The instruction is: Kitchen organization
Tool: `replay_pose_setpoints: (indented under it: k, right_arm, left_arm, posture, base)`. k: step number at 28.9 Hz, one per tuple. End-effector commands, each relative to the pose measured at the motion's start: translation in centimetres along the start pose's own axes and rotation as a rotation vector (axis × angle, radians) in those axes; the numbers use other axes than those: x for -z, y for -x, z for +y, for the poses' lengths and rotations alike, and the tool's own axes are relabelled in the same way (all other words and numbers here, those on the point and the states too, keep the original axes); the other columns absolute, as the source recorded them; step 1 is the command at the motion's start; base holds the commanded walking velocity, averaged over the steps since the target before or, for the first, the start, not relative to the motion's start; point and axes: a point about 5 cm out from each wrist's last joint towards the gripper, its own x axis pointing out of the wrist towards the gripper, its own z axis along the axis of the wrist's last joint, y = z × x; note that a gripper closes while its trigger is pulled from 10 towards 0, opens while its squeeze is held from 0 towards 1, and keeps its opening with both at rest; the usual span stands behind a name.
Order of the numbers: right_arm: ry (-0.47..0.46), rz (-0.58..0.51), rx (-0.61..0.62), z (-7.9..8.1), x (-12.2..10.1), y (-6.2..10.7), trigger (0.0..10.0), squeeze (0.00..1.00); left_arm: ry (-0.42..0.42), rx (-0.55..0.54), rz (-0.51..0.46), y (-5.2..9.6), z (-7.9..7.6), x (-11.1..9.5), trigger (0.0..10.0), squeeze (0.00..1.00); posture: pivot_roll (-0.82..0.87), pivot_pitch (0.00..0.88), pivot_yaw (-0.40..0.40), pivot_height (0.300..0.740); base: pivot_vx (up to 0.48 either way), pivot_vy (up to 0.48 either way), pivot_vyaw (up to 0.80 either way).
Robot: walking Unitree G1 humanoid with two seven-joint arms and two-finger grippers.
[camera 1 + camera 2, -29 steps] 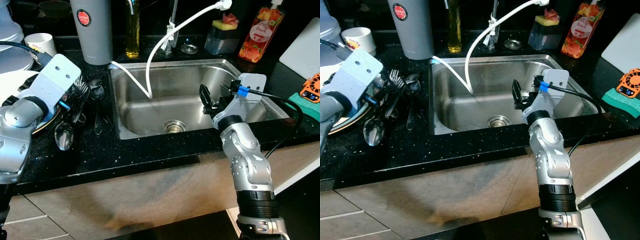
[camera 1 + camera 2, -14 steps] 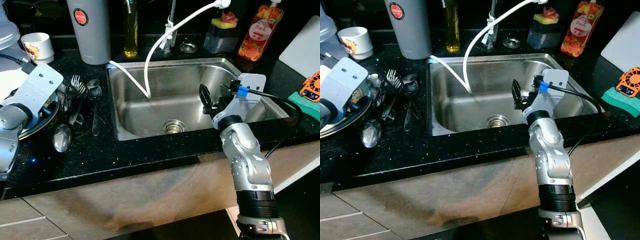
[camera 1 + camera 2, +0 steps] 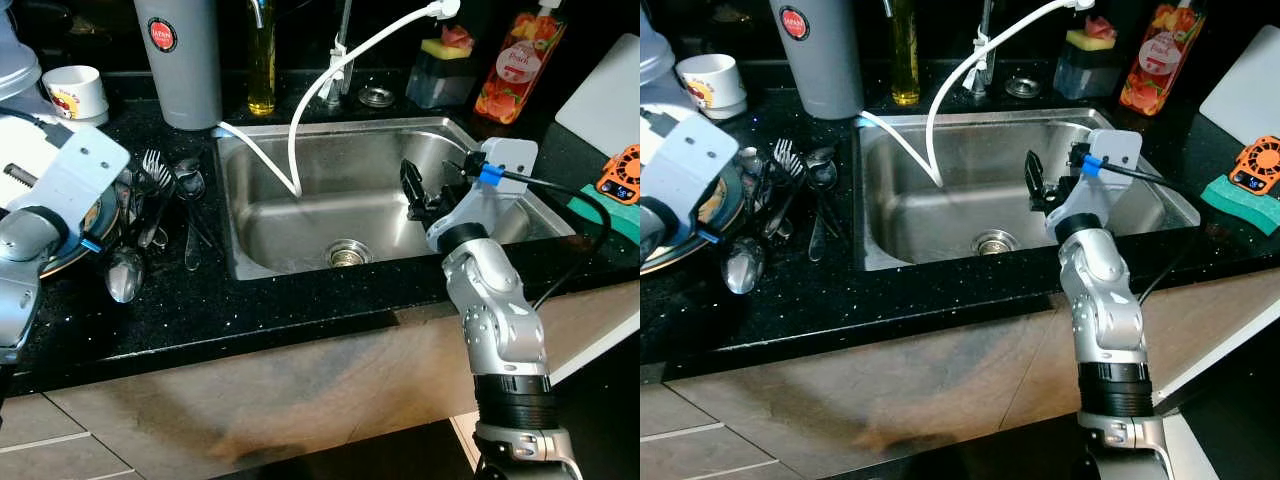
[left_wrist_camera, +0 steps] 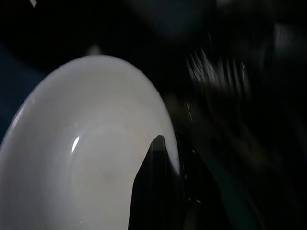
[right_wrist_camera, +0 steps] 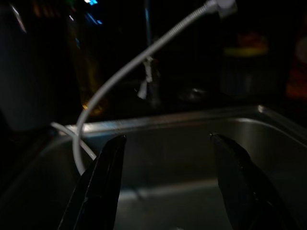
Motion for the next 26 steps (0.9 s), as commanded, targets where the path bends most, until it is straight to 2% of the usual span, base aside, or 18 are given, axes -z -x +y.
replay_pose_setpoints:
  k: [1,2,3,5,7,9,10,11,13,14,15,16,19,21,22,26]
  right_arm:
    - [-0.057,-0.022,-0.041,0.2,-0.7,-0.3,10.0,0.00]
    - [-0.095,-0.030,-0.066,0.4,-1.0,-0.4,10.0,0.00]
    - [-0.095,-0.030,-0.066,0.4,-1.0,-0.4,10.0,0.00]
    - [-0.189,-0.047,-0.193,1.8,-2.1,-0.6,10.0,0.00]
    - [-0.238,-0.067,-0.285,3.0,-3.0,-0.7,10.0,0.00]
    - [-0.273,-0.075,-0.325,3.7,-3.4,-0.8,10.0,0.00]
    - [-0.273,-0.075,-0.325,3.7,-3.4,-0.8,10.0,0.00]
    - [-0.311,-0.070,-0.352,4.3,-3.5,-0.9,10.0,0.00]
    - [-0.343,-0.061,-0.374,4.8,-3.5,-0.9,10.0,0.00]
    - [-0.343,-0.061,-0.374,4.8,-3.5,-0.9,10.0,0.00]
    - [-0.350,-0.054,-0.390,5.1,-3.5,-0.9,10.0,0.69]
    - [-0.356,-0.038,-0.401,5.4,-3.4,-0.8,10.0,1.00]
    - [-0.355,0.025,-0.420,5.9,-2.7,-0.6,10.0,1.00]
    - [-0.346,0.049,-0.397,5.8,-2.4,-0.6,10.0,1.00]
    - [-0.340,0.069,-0.365,5.5,-2.0,-0.8,10.0,0.00]
    - [-0.311,0.081,-0.367,5.4,-1.9,-0.8,10.0,0.00]
  left_arm:
    - [-0.105,-0.038,-0.231,0.2,0.2,-3.7,10.0,0.00]
    - [-0.123,-0.011,-0.294,0.3,-0.3,-4.6,10.0,0.00]
    - [-0.123,-0.011,-0.294,0.3,-0.3,-4.6,10.0,0.00]
    - [-0.198,0.099,-0.458,0.8,-3.0,-7.0,10.0,0.00]
    - [-0.234,0.190,-0.565,1.2,-5.5,-8.5,10.0,0.00]
    - [-0.282,0.254,-0.624,1.4,-7.4,-9.2,10.0,0.00]
    - [-0.282,0.254,-0.624,1.4,-7.4,-9.2,10.0,0.00]
    - [-0.344,0.299,-0.682,1.4,-8.9,-9.7,10.0,0.00]
    - [-0.384,0.325,-0.723,1.4,-9.9,-9.9,10.0,0.00]
    - [-0.384,0.325,-0.723,1.4,-9.9,-9.9,10.0,0.00]
    - [-0.405,0.337,-0.752,1.4,-10.4,-10.1,10.0,0.00]
    - [-0.430,0.336,-0.782,1.4,-10.7,-10.4,10.0,0.00]
    - [-0.496,0.328,-0.860,1.3,-11.4,-11.3,10.0,0.00]
    - [-0.507,0.327,-0.875,1.3,-11.5,-11.5,10.0,0.00]
    - [-0.523,0.331,-0.902,1.3,-11.7,-11.8,10.0,0.00]
    - [-0.549,0.340,-0.953,1.2,-12.2,-12.3,10.0,0.00]
  posture:
    - [0.14,0.028,-0.057,0.740]
    - [0.14,0.028,-0.057,0.740]
    - [0.14,0.028,-0.057,0.740]
    - [0.13,0.029,-0.061,0.740]
    - [0.13,0.029,-0.061,0.740]
    - [0.13,0.027,-0.062,0.740]
    - [0.13,0.027,-0.062,0.740]
    - [0.13,0.027,-0.064,0.740]
    - [0.13,0.027,-0.064,0.740]
    - [0.13,0.027,-0.064,0.740]
    - [0.12,0.026,-0.061,0.740]
    - [0.12,0.026,-0.061,0.740]
    - [0.11,0.026,-0.062,0.740]
    - [0.11,0.026,-0.062,0.740]
    - [0.11,0.027,-0.066,0.740]
    - [0.11,0.027,-0.066,0.740]
  base:
    - [0.000,0.000,0.00]
    - [0.000,0.000,0.00]
    - [0.000,0.000,0.00]
    - [0.000,0.000,0.00]
    - [0.000,0.000,0.00]
    - [0.000,0.000,0.00]
    - [0.000,0.000,0.00]
    - [0.000,0.000,0.00]
    - [0.000,0.000,0.00]
    - [0.000,0.000,0.00]
    - [0.000,0.000,0.00]
    - [0.000,0.000,0.00]
    - [0.000,0.000,0.00]
    - [0.000,0.000,0.00]
    - [0.000,0.000,0.00]
    - [0.000,0.000,0.00]
